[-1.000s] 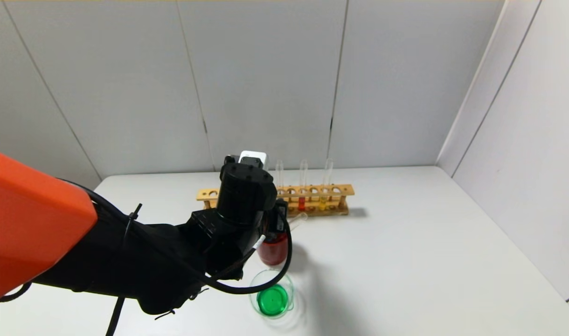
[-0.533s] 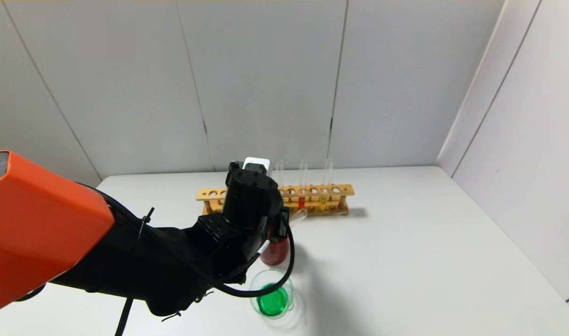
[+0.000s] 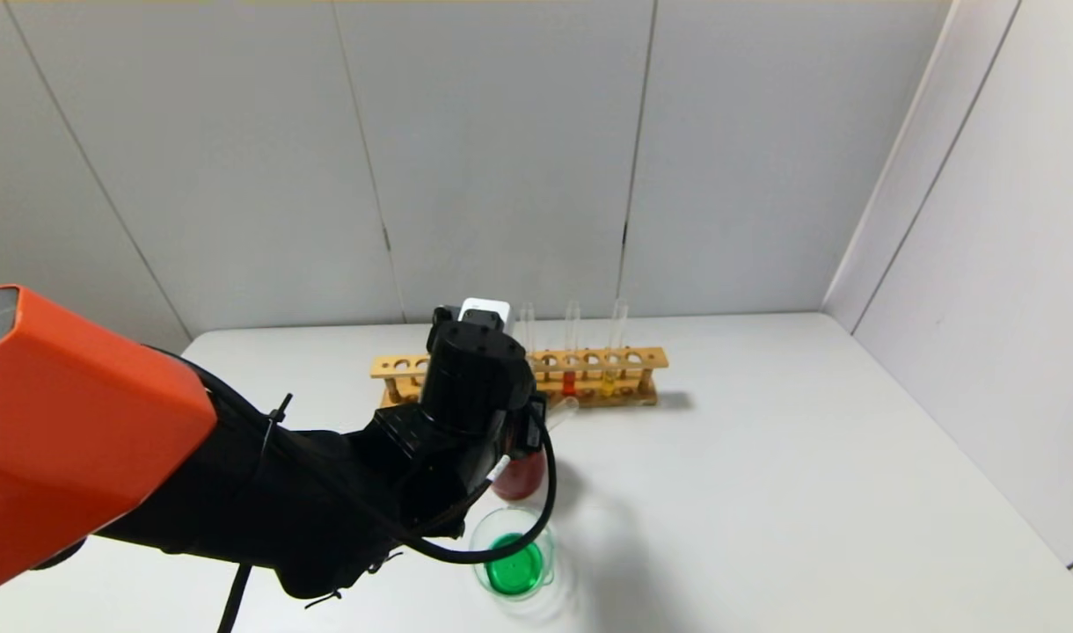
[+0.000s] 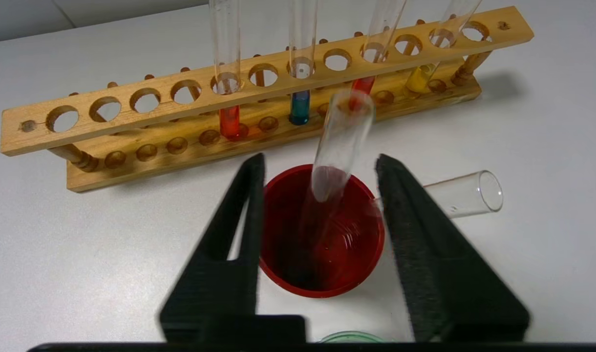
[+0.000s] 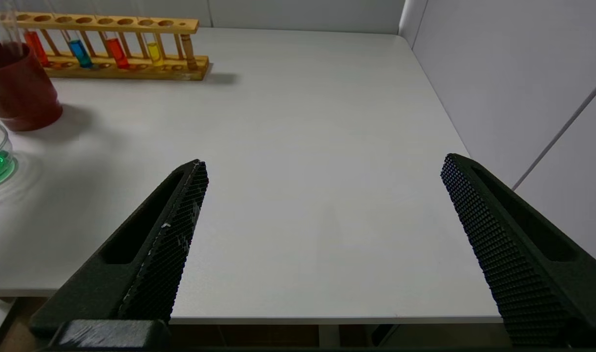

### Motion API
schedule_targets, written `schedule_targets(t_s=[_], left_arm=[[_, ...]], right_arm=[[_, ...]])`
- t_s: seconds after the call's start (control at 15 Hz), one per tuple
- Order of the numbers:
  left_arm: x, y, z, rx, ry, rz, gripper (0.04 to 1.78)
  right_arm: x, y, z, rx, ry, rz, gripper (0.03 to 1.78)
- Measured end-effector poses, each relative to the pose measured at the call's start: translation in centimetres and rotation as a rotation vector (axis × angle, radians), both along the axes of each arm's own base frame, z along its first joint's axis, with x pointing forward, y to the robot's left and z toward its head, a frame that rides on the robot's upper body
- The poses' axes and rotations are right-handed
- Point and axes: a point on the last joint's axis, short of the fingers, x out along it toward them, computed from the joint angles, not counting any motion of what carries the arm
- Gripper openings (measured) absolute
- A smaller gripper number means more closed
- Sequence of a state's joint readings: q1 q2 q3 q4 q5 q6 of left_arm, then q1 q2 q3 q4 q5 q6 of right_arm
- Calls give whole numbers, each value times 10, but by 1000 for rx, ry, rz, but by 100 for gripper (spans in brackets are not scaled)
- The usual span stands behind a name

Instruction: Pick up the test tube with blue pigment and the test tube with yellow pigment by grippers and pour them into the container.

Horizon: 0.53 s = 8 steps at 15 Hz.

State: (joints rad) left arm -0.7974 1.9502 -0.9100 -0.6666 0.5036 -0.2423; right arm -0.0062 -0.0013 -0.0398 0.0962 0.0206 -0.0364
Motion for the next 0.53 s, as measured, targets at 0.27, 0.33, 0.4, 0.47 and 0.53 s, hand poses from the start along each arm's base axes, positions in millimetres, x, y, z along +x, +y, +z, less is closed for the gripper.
schedule_targets(t_s=[0.27, 0.33, 0.4, 0.47, 0.53], left_arm=[[-2, 0, 3, 0, -8, -1, 151], [-3, 1, 8, -2, -17, -1, 160], [-5, 3, 14, -8, -28, -1, 167], [-8, 6, 23, -14, -46, -3, 172], [-12, 10, 34, -17, -67, -6, 174]], right_arm=[[0, 0, 0, 0, 0, 0, 174], [0, 0, 0, 0, 0, 0, 174], [0, 0, 0, 0, 0, 0, 174], [0, 0, 0, 0, 0, 0, 174], [0, 0, 0, 0, 0, 0, 174]])
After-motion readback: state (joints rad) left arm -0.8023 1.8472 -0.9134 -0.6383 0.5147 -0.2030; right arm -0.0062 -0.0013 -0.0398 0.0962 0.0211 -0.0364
